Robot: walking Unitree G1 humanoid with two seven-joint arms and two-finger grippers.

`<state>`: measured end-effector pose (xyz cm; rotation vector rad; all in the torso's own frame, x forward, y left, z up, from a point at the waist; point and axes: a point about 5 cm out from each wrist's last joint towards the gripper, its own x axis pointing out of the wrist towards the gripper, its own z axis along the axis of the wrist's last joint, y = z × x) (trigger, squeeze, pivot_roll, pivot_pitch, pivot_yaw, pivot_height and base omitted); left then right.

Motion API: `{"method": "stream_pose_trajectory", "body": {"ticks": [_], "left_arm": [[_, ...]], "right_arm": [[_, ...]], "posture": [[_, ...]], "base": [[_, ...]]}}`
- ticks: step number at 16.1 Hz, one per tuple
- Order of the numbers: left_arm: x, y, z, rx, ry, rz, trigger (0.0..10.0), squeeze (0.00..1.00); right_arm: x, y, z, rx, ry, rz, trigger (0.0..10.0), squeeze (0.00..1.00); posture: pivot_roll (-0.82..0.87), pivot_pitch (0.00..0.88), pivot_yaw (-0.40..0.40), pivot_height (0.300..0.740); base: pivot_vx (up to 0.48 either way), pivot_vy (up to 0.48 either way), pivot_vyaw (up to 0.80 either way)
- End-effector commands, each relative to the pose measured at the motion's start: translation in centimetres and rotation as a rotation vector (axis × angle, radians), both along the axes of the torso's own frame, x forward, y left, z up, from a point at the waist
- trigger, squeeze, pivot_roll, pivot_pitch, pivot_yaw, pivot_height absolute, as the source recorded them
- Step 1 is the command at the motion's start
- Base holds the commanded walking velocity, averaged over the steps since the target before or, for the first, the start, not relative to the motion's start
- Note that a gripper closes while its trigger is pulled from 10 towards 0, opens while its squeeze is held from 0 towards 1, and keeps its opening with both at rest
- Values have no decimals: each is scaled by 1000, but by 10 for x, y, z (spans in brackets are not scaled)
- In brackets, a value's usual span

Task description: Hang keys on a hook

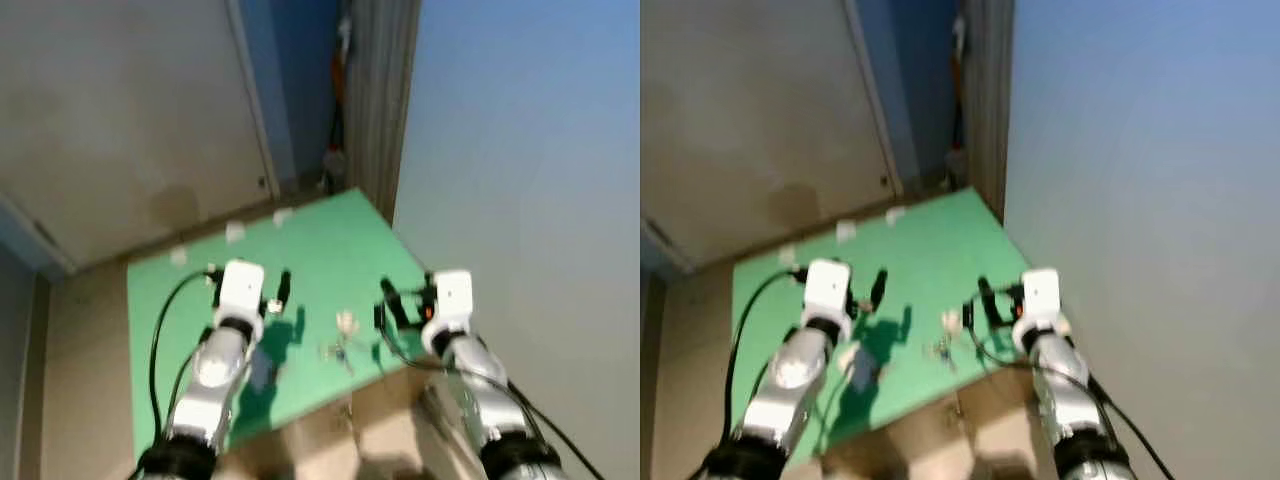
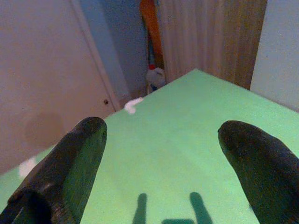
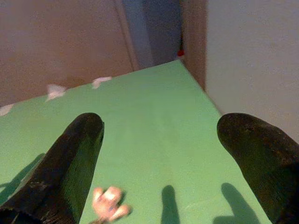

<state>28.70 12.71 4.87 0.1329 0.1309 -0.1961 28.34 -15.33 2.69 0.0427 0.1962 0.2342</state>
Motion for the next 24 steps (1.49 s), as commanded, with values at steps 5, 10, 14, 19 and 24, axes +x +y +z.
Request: {"method": "stream_pose_trajectory", "body": {"ticks": [5,10,14,19,24], "left_arm": [[-1,-5,1,-20,12,-14,10000,0],[-23,9,8,-2,-1,16,10000,0],[-52,14,26,-10,-14,-14,10000,0],[-107,6,34,-116,123,-119,10000,0],[-125,-19,14,-240,319,-264,10000,0]], "right_arm": [[2,2,-4,9,49,38,10000,0],[8,11,-14,120,172,30,10000,0],[11,27,-21,96,222,33,10000,0],[15,24,-23,-20,235,7,10000,0],[21,22,-20,-70,245,25,10000,0]], "posture": [[-184,0,116,740],[-47,61,122,740],[72,121,129,740],[178,179,92,740],[165,228,42,740]], "base": [[0,0,0],[0,0,0],[0,0,0],[0,0,0],[0,0,0]]}}
